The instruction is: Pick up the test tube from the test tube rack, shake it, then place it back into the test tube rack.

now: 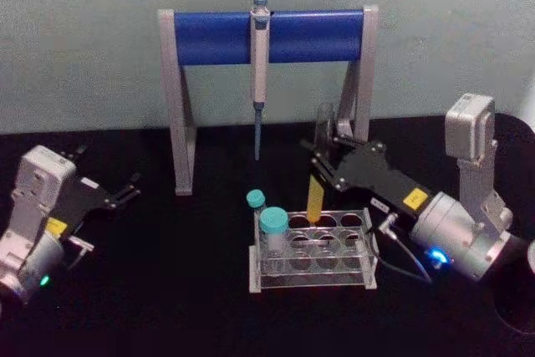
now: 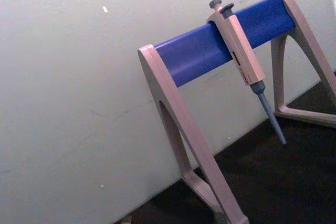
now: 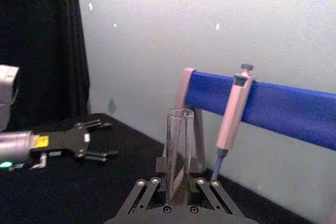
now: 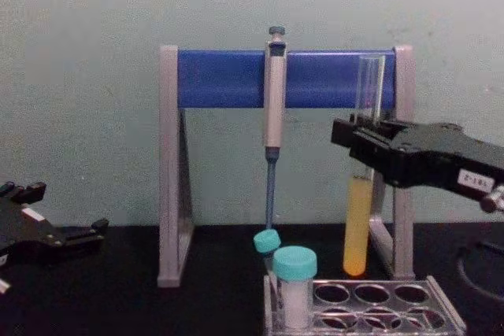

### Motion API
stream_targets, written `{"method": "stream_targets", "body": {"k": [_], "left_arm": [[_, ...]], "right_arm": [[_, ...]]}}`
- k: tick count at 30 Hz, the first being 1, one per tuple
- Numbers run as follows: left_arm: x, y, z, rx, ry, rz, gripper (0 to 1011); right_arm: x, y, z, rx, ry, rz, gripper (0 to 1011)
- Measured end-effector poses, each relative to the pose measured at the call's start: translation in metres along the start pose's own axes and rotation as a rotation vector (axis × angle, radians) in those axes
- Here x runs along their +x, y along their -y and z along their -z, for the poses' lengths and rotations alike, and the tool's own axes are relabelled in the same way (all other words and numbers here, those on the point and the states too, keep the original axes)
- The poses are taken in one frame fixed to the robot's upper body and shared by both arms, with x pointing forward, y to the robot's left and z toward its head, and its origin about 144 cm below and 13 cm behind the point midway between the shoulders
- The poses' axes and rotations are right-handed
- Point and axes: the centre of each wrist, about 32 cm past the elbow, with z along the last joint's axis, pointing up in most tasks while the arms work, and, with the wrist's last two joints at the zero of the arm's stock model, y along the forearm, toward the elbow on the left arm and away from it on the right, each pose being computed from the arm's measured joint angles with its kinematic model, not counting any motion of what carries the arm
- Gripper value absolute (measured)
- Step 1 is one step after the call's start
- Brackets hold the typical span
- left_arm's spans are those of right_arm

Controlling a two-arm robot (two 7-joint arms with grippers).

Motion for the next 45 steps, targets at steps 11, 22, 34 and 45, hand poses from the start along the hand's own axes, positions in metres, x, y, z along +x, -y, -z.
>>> {"method": "stream_targets", "body": {"k": [11,22,34,45], "left_arm": [[0.000,0.000,0.000,0.000,0.000,0.000,1010],[0.000,0.000,0.000,0.000,0.000,0.000,1009],[0.000,0.000,0.000,0.000,0.000,0.000,1010],[0.000,0.000,0.000,0.000,0.000,0.000,1010]], "right_arm": [[0.015,-0.006,0.005,0.031,0.022,0.078,225],[0.018,0.004,0.004,0.034,0.039,0.121,225],[0.011,0.021,-0.004,0.014,0.060,0.154,225],[-0.001,0.035,-0.008,-0.050,0.050,0.124,225]]}}
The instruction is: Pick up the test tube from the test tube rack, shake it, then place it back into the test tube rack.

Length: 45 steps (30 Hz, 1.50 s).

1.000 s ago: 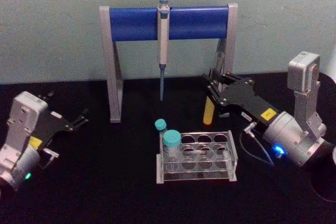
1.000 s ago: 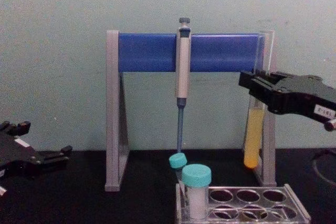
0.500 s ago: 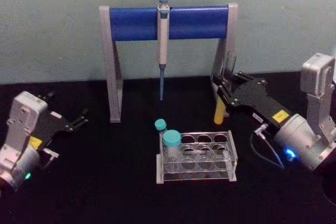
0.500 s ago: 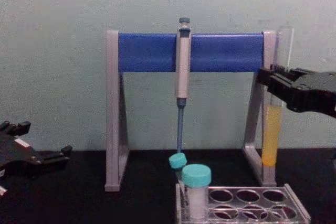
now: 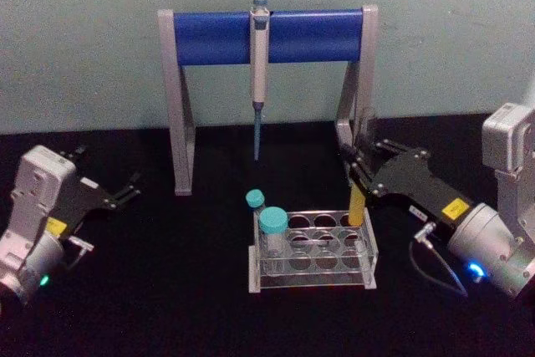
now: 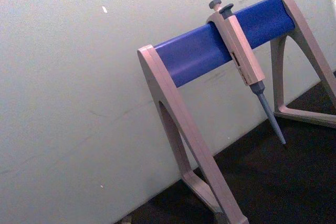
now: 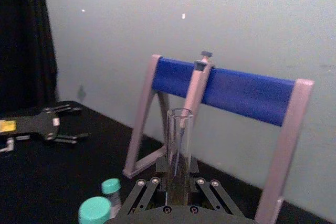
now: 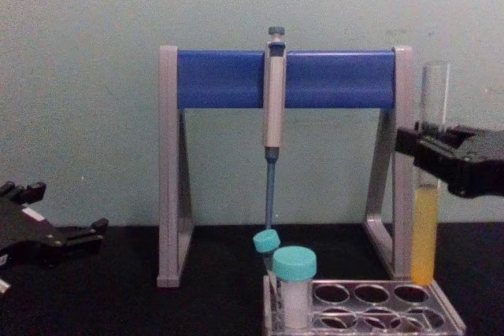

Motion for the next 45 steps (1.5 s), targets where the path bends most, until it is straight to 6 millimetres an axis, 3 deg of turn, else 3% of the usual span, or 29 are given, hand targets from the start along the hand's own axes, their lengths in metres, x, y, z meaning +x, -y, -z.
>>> {"method": "stream_targets", "body": {"k": [13,24,45], "left_arm": [[0.000,0.000,0.000,0.000,0.000,0.000,1010],[0.000,0.000,0.000,0.000,0.000,0.000,1009],[0.000,0.000,0.000,0.000,0.000,0.000,1010]], "right_arm": [[-0.006,-0.017,0.006,0.021,-0.062,-0.111,225],[0.003,-0.040,0.014,0.082,-0.044,-0.074,225],[0.009,-0.038,0.013,0.096,-0.023,-0.015,225]]}}
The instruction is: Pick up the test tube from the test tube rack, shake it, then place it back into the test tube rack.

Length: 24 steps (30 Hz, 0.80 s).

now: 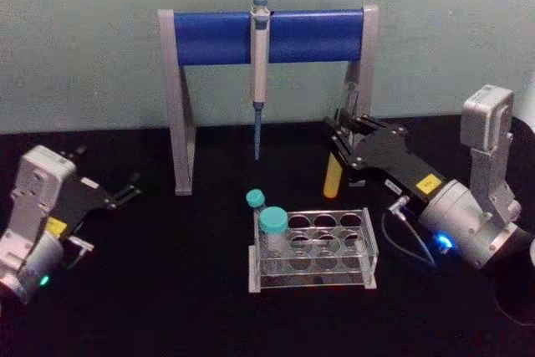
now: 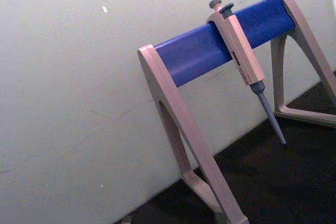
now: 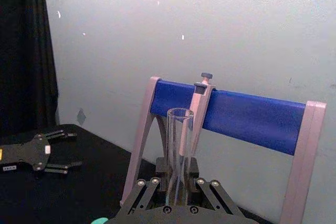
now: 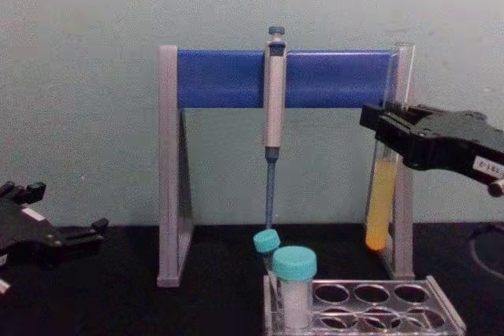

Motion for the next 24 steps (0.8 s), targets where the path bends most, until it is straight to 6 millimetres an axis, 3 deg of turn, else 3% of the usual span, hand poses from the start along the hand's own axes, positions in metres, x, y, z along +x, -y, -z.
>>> {"method": "stream_targets", "body": {"k": [12,24], "left_arm": [[0.000,0.000,0.000,0.000,0.000,0.000,1010],[0.000,0.000,0.000,0.000,0.000,0.000,1010]], "right_arm": [[0.001,0.007,-0.005,-0.005,0.018,0.031,225],[-0.008,0.033,-0.009,-0.065,0.014,0.047,225]]}}
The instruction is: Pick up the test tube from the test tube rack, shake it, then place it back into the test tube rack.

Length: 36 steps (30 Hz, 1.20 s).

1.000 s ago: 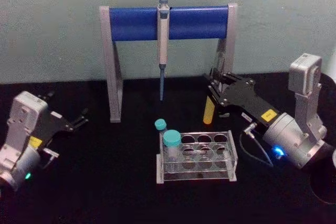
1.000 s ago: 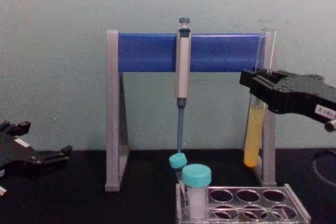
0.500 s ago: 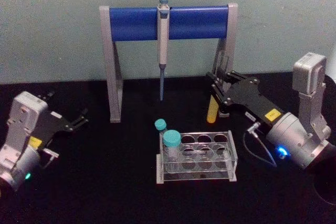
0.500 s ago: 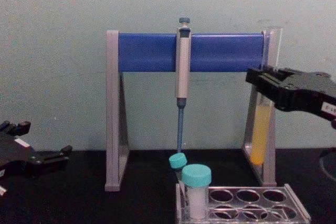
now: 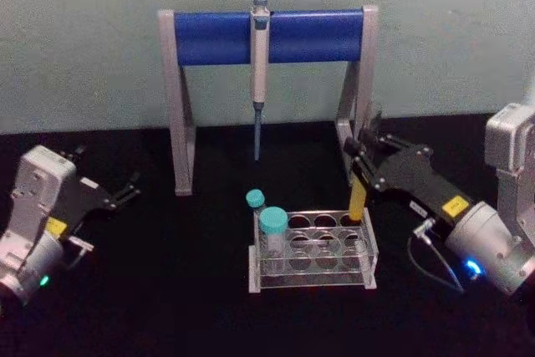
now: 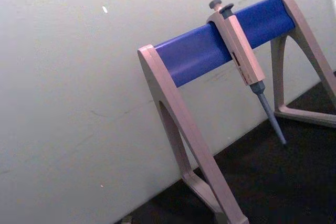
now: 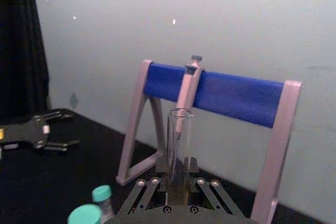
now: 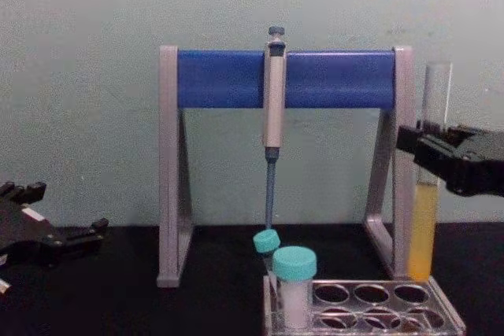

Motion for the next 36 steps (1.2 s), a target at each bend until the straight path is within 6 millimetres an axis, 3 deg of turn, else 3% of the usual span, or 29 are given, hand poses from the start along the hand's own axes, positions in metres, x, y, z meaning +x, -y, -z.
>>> {"method": "stream_targets", "body": {"k": [7,15,26,36], "left_arm": [[0.000,0.000,0.000,0.000,0.000,0.000,1010],[0.000,0.000,0.000,0.000,0.000,0.000,1010],[0.000,0.000,0.000,0.000,0.000,0.000,1010],[0.000,0.000,0.000,0.000,0.000,0.000,1010]], "right_arm": [[-0.009,0.005,0.000,-0.023,-0.033,-0.063,225],[-0.014,-0.013,0.005,0.000,-0.072,-0.139,225],[-0.003,-0.039,0.011,0.045,-0.049,-0.104,225],[0.006,-0.037,0.011,0.046,-0.029,-0.058,225]]}}
